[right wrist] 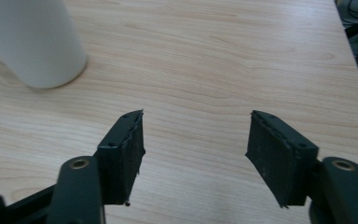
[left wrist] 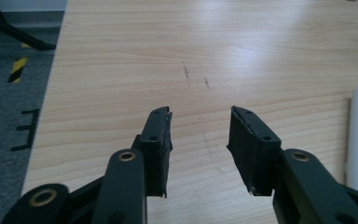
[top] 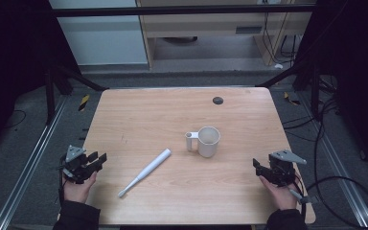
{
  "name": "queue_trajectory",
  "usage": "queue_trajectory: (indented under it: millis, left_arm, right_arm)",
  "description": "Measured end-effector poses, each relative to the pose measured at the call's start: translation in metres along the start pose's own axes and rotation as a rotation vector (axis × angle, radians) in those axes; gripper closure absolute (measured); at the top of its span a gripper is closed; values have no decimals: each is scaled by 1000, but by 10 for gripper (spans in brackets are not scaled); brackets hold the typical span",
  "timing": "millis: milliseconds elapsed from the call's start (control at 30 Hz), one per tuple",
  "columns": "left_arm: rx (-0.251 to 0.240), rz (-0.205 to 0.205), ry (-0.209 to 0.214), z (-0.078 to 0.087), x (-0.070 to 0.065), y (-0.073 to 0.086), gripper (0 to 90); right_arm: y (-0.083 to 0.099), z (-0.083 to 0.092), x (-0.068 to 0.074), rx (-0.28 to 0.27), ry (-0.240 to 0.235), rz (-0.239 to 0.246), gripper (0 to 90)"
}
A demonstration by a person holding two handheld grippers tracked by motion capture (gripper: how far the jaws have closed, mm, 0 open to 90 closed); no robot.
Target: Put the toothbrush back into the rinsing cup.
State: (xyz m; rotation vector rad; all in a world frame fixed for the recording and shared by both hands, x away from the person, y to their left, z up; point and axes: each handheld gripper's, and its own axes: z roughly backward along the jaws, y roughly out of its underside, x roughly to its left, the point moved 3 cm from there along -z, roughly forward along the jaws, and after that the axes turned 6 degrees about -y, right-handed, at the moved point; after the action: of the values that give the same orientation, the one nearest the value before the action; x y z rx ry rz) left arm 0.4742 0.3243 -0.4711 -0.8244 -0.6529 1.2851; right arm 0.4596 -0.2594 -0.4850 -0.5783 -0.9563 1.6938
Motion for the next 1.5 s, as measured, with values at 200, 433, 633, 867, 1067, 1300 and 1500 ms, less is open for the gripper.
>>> queue_trajectory:
  millis: [200,433,633,867,1067,1300,1500]
  left_arm:
    - [46,-39,62,2,-15,4,732]
    - [65,-81,143,10,-32,6,873]
    - [92,-132,202,12,-47,11,894]
    - [159,-189,235,6,-57,19,895]
    - [227,-229,262,2,-66,27,895]
    - [260,-258,273,2,-73,33,896]
    - [272,-272,281,3,-76,36,896]
  right_arm:
    - [0,2,13,18,-45,25,433]
    - [0,1,29,36,-105,52,498]
    - [1,-1,35,51,-131,59,518]
    - [6,-4,37,75,-132,70,530]
    - [8,-6,35,87,-126,66,532]
    - [9,-6,34,98,-117,68,531]
    - [9,-6,32,98,-118,59,530]
